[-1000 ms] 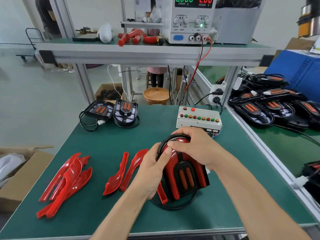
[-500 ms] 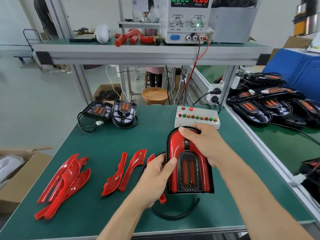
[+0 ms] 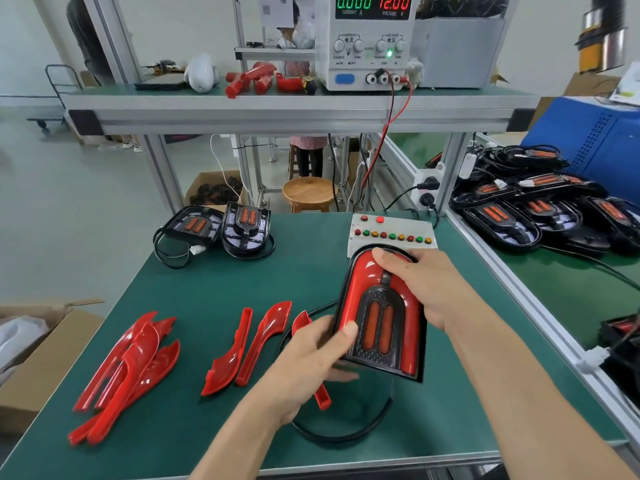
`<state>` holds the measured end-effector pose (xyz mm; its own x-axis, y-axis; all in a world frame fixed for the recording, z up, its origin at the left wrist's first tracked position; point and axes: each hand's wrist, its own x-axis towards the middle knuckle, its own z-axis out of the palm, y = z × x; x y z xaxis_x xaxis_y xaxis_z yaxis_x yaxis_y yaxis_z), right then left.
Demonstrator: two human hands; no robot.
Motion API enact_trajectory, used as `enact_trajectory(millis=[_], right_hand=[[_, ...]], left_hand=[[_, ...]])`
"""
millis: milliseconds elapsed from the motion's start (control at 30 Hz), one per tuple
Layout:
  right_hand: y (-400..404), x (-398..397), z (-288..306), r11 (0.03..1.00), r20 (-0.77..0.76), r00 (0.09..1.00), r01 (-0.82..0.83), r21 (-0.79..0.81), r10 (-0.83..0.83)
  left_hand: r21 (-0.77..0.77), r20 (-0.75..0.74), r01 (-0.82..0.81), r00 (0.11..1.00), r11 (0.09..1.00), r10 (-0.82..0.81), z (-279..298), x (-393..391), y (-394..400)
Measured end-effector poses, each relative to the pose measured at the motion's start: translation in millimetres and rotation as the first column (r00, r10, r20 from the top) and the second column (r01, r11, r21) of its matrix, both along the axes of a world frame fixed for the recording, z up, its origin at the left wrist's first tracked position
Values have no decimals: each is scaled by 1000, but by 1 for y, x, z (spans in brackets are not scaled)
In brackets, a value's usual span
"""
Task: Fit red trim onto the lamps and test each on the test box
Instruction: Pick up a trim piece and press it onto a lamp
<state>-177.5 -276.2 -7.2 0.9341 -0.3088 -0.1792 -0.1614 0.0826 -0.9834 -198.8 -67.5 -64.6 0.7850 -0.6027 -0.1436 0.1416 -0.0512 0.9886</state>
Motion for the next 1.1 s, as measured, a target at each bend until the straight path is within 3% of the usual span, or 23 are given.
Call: enact_trajectory(millis=[100, 333, 500, 667, 800, 867, 933, 1033, 1100], right_hand=[[-2, -4, 1, 998, -2, 999, -47, -29, 47], [-24, -29, -1, 964, 30, 965, -260, -64, 262], [-22, -33, -6, 977, 51, 982, -173, -128, 181], [-13, -36, -12, 989, 21, 991, -133, -66, 135], [-8, -51, -30, 973, -17, 985, -172, -154, 171], [-11, -59, -39, 987, 21, 996, -86, -138, 90], [-22, -71, -45, 998, 65, 998, 23, -55, -19], [-48, -94, -54, 969, 41, 969, 241, 48, -243], [-64, -112, -65, 940, -12, 940, 341, 24, -340]], left_hand=[[65, 5, 40, 999, 997, -41, 0, -3, 2], [-106, -112, -37, 993, 994, 25, 7, -3, 9], [-167, -189, -74, 981, 983, 41, 6, -7, 7], [-177, -190, -105, 979, 979, 70, 3, -7, 4], [-58, -12, -97, 995, 994, 96, 4, -5, 3], [26, 74, -72, 995, 997, 70, 7, -4, 3], [42, 127, -193, 974, 980, 186, 8, -1, 6], [130, 400, -500, 816, 856, 416, 0, 12, 20], [244, 561, -585, 735, 773, 380, -8, 21, 28]])
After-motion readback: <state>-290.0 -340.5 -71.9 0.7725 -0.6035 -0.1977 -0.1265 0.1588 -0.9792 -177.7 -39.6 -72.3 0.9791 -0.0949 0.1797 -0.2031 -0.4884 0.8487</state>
